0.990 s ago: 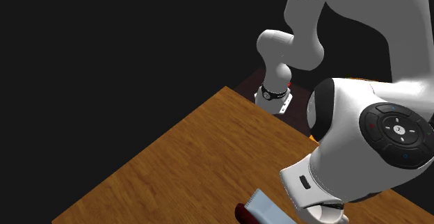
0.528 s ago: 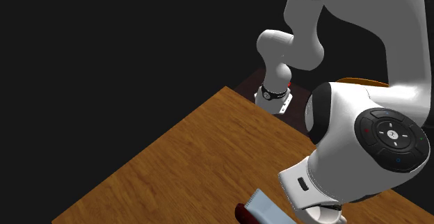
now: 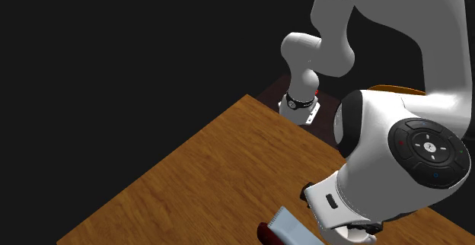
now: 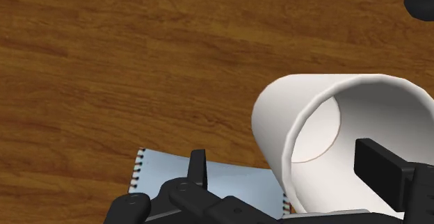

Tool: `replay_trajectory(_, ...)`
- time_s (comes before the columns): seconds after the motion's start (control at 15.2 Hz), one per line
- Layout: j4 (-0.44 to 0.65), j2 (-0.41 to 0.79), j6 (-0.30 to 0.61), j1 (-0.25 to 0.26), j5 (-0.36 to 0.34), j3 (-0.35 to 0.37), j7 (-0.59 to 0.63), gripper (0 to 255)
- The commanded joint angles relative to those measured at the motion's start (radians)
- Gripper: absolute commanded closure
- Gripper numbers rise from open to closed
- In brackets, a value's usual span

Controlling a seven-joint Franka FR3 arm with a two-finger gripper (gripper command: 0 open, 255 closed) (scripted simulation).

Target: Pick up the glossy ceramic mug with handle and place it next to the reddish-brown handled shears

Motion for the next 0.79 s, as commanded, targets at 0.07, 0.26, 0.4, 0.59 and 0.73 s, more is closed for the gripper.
replay_trajectory(0.07, 0.037, -0.036, -0.07, -0.003, 0.012, -0.006, -0.011, 0)
replay_trajectory(0.26, 0.074, -0.062, -0.133, -0.006, 0.02, -0.013, -0.018, 0)
replay_trajectory(0.4, 0.074, -0.062, -0.133, -0.006, 0.02, -0.013, -0.018, 0)
replay_trajectory(0.59, 0.074, -0.062, -0.133, -0.006, 0.02, -0.013, -0.018, 0)
replay_trajectory(0.73, 0.074, -0.062, -0.133, -0.006, 0.02, -0.013, -0.018, 0)
